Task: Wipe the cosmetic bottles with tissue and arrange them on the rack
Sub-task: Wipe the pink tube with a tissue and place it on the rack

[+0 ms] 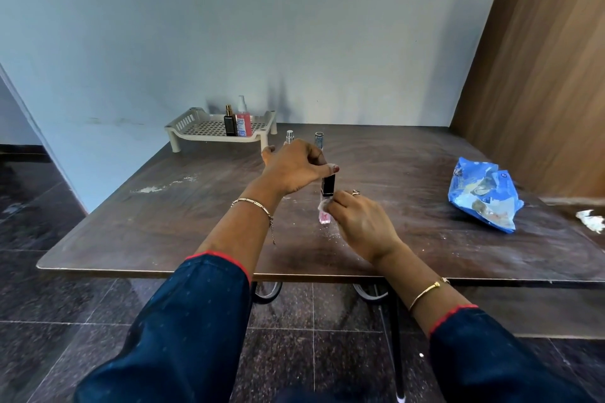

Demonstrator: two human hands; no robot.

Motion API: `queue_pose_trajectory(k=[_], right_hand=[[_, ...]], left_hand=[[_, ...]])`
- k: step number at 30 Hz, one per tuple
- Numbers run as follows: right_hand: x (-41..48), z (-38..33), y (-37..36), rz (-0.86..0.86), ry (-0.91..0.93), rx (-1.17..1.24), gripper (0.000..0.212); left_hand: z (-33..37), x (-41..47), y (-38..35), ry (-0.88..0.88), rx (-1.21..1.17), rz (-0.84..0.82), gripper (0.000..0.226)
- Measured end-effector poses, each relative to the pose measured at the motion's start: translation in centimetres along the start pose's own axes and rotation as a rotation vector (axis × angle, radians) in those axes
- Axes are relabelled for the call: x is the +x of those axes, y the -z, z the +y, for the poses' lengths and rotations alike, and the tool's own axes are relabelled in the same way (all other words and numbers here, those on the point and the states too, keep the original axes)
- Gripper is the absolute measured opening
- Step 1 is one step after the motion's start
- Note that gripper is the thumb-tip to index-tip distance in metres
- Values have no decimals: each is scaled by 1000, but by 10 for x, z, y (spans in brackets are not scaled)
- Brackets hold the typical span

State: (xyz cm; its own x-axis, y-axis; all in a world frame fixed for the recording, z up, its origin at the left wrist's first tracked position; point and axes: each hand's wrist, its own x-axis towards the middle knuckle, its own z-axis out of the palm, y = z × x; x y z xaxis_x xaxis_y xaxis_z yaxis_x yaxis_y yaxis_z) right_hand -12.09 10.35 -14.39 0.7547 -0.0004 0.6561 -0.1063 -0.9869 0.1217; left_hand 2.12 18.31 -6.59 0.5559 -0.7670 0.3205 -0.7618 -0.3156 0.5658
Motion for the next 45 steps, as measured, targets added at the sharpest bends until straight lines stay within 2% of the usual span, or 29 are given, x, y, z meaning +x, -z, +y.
queue_pose_trajectory(k=[10,19,26,31,35,41,45], right_hand=[[4,14,6,31,-98,-45,21],[3,2,7,42,-20,-122,22],[4,-10,-2,-111,65,-107,20],[-2,-3,-6,-248,21,-18,17],[2,6,-4,-154,2,38,18],[12,9,8,158,-50,35,12],[9,6,6,132,-30,-11,4]], left_hand=[[-3,-1,-1,-8,-46,-3,32],[-4,-3,-2,-2,-44,20,26],[-4,-4,-2,4,-35,32,33],[-5,-4,-1,-7,-35,15,33],[-6,-4,-1,-5,-38,8,37],[-7,-3,-2,-9,-66,2,36],[-6,-2,-3,-10,-66,-1,34]])
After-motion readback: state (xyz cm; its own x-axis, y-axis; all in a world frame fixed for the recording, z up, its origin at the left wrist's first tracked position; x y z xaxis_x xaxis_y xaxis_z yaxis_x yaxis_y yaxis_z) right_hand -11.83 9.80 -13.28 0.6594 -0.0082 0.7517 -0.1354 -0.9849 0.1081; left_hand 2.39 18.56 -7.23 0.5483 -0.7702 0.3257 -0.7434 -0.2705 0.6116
